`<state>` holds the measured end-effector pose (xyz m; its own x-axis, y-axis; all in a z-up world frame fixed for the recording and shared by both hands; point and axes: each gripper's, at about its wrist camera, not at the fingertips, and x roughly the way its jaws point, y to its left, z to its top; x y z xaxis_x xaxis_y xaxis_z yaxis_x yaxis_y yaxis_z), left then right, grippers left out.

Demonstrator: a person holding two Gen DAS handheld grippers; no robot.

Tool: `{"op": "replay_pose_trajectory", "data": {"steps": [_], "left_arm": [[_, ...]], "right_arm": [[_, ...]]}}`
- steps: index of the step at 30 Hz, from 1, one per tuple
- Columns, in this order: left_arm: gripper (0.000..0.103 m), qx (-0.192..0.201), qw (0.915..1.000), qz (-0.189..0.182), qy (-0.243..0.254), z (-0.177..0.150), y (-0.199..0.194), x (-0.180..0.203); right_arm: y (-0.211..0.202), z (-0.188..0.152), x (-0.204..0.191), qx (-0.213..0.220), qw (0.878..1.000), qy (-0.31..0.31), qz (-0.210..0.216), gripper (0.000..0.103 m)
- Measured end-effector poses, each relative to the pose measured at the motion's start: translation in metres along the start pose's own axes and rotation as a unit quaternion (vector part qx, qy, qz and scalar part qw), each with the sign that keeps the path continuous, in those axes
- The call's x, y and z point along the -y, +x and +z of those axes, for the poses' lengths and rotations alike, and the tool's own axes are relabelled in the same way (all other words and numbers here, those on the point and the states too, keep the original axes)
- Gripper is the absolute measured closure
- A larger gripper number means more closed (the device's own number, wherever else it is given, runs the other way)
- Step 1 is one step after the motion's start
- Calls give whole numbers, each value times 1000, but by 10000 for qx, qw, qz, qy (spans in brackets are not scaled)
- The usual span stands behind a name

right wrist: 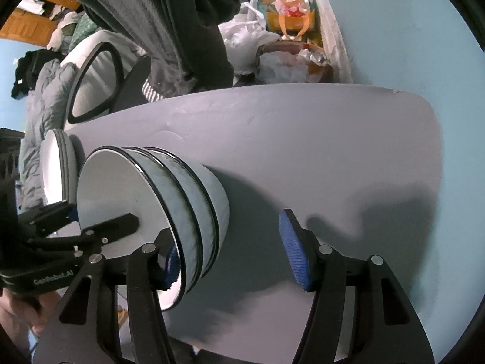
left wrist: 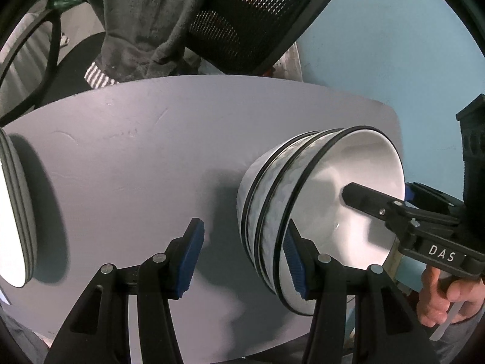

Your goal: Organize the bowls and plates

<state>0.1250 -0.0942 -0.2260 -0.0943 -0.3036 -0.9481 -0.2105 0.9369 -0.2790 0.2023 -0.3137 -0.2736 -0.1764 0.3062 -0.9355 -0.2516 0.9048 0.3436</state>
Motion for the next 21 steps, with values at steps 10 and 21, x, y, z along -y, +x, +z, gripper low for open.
{"op": "replay_pose_trajectory", "data": {"steps": [10,21], "left_arm": [[73,-39,9994,-334,-57,5,-2,-1],[78,38,9995,-266,-183,-1,-7,-5]], "right_arm": [[6,4,-12,-250,9987,-237,382,71],[9,2,-29,-297,9983,-506,-12,76]]}}
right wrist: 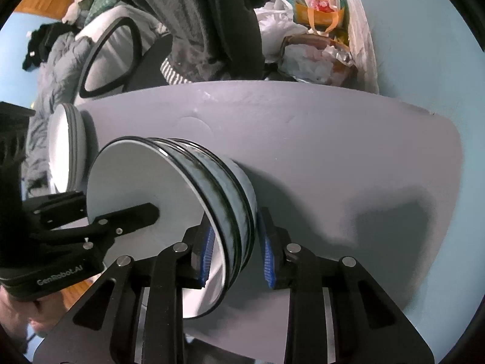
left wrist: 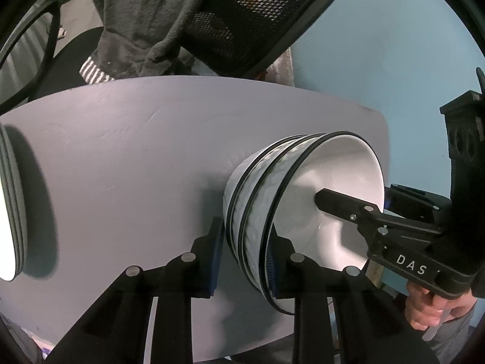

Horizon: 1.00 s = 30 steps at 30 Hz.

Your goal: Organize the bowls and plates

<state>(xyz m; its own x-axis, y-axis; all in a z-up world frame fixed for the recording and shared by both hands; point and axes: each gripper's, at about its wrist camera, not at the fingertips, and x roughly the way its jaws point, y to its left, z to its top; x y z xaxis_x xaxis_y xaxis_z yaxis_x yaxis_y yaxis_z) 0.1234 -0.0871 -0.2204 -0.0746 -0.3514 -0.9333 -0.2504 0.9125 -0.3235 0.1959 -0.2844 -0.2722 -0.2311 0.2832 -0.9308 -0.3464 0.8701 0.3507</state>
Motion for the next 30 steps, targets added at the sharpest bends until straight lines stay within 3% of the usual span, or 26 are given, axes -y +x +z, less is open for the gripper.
{"op": "replay_pose_trajectory", "data": {"steps": [8,21,30], "left_arm": [[79,76,9993,256,-248,-30,-14,-35],[78,115,9958,541,-729,-104,-39,-137],[78,157,9939,549,-940,-129,-53,-192]], "right_arm": [[14,-11,-23,-162,9996,-14,241,80],[60,-27,-133,-419,9971,-583,252,80],[83,-34,-192,-501,9957,-767,168,80]]}}
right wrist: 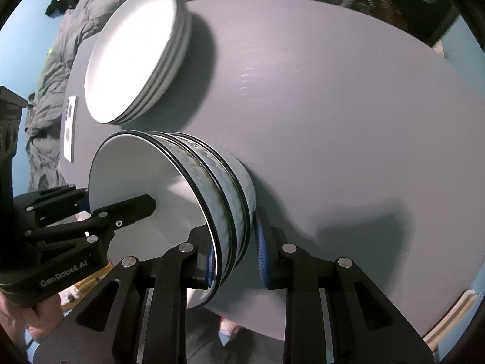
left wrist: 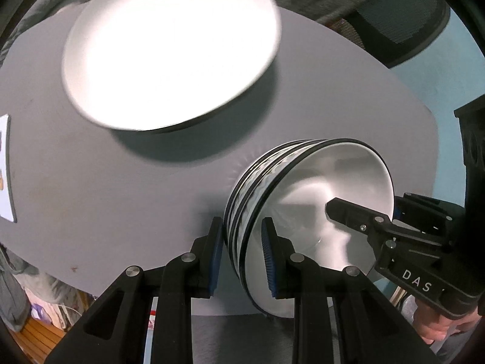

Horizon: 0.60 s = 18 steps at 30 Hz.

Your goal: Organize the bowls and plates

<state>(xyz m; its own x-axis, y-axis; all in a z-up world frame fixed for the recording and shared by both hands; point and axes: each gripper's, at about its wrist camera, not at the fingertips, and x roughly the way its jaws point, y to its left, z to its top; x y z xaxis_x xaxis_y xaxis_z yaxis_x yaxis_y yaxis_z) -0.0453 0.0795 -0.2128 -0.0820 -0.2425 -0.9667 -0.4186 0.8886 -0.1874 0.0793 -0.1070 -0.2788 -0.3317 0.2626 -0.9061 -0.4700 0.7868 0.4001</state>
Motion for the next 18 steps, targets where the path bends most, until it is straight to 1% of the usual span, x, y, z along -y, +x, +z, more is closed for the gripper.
{"op": "replay_pose_trajectory", "data": {"steps": [6,7,11,13,14,18], "left_arm": [[78,-32,10000,-54,-15,5,-1,-12],[78,-37,10000,-58,-5,2,-3,-12],[79,-64,9999,-85,11,8,1,-13],[78,-66,9999,-79,40,8,2,-16],[78,-62,9999,-67,41,11,7,-9],[78,-64,9999,-46,97,14,7,-16]], "right_arm": [[11,4,-27,-26,10000,30,-20,80],[13,5,-31,-32,10000,45,-26,80],[16,10,-44,-26,9999,55,-104,80],[17,11,-48,-23,9999,76,-102,80],[18,12,-50,-22,9999,88,-98,80],[28,13,-66,-22,9999,148,-70,80]]}}
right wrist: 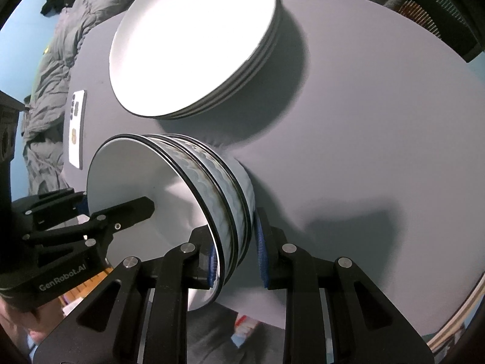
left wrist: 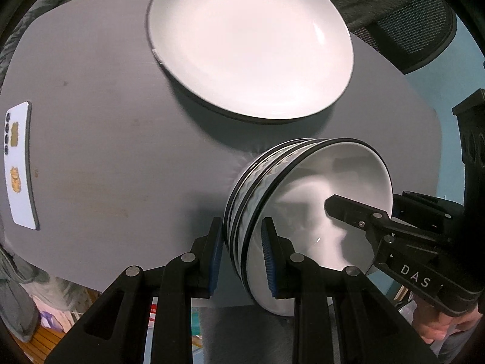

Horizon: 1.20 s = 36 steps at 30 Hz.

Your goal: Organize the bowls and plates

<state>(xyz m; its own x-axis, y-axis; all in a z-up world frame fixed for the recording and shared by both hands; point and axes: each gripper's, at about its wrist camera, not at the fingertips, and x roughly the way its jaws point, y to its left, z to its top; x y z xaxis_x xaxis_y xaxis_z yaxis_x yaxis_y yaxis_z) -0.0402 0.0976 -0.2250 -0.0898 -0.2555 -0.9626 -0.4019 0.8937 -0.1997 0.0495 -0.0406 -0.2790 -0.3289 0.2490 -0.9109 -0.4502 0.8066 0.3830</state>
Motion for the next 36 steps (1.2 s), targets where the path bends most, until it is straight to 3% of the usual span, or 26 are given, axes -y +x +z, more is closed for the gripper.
{"op": "replay_pose_trajectory", "data": {"steps": [9,15,17,22,24,30,36], "left_arm": [[78,-63,9997,-162,174,9,12,0],[78,-13,9988,-124,469,8,20,7],[78,-7,9985,-165,531,7,21,8],[71,251,9976,-370,533,-4,6,-3],[65,366,9972,-374,536,-7,1,-4],[52,347,9965,-606,466,-8,4,-11],[51,225,9953,-633,700,0,12,3]], "right_arm": [[6,-3,-16,158,9997,192,-33,79],[2,-12,-4,448,9975,520,143,76],[-1,-15,-2,557,9963,653,54,67],[-22,-27,-3,724,9942,719,-340,56],[-31,-33,-7,849,9932,700,-375,38],[-38,-45,-13,962,9926,591,-444,38],[-24,-37,-16,844,9939,486,-524,38]]}}
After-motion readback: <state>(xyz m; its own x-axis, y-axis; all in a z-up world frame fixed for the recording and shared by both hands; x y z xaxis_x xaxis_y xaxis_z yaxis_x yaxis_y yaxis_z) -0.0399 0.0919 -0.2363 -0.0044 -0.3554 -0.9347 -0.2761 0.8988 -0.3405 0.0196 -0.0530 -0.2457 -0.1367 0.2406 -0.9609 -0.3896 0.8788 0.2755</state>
